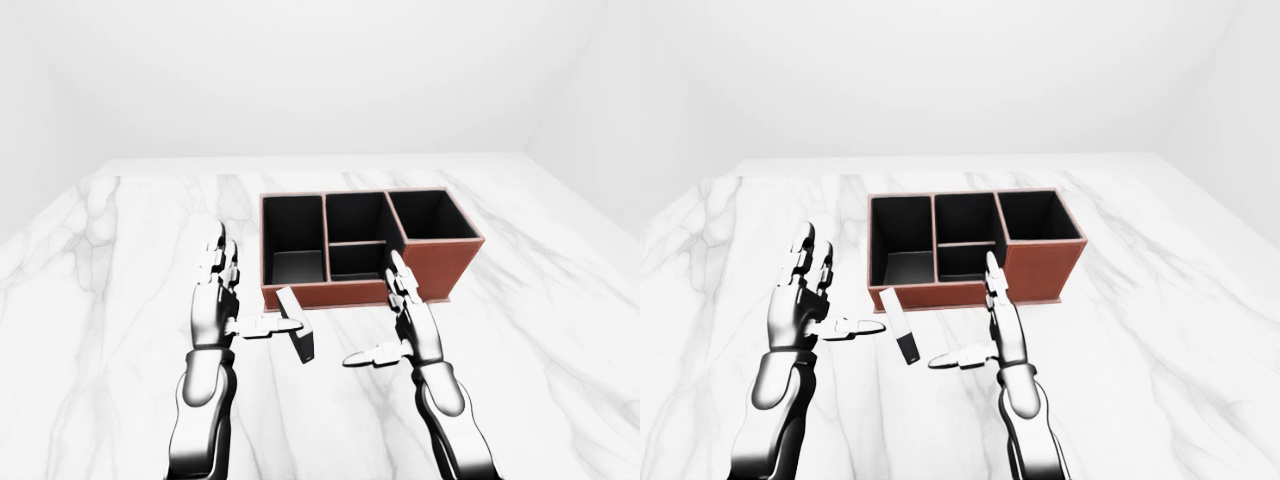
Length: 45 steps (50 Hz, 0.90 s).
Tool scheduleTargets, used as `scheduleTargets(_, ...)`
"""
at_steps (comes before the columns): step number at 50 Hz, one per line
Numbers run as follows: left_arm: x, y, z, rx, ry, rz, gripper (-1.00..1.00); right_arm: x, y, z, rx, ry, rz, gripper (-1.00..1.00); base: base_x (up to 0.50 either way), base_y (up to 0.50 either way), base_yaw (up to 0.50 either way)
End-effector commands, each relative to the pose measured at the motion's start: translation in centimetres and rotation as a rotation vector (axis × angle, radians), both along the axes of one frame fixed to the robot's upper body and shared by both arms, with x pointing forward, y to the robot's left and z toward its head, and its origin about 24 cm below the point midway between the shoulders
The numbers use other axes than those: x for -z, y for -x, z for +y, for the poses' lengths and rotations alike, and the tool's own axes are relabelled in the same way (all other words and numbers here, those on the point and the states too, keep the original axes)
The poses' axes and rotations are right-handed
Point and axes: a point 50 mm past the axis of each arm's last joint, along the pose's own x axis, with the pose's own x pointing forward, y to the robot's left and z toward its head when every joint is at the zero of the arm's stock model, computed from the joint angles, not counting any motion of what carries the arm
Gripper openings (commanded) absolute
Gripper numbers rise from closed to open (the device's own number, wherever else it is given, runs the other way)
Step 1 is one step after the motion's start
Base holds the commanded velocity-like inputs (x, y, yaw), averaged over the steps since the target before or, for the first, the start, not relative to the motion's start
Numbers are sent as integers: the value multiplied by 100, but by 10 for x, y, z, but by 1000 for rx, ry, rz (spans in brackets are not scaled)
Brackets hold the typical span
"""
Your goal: Pick up the book and place it in the right compartment of the caddy.
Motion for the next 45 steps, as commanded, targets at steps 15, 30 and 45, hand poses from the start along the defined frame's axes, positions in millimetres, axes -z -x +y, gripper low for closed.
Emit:
scheduleTargets(15, 3, -1, 0, 0, -3, 6, 100, 14, 2, 18, -18, 30, 96, 100, 0, 0, 0)
scheduleTargets(30, 2, 0, -1, 2, -5, 7, 100, 11, 0, 34, -35, 40, 99, 100, 0, 0, 0)
scheduleTargets(45, 3, -1, -2, 6, -6, 10, 100, 10, 0, 46, -61, 48, 89, 100, 0, 0, 0)
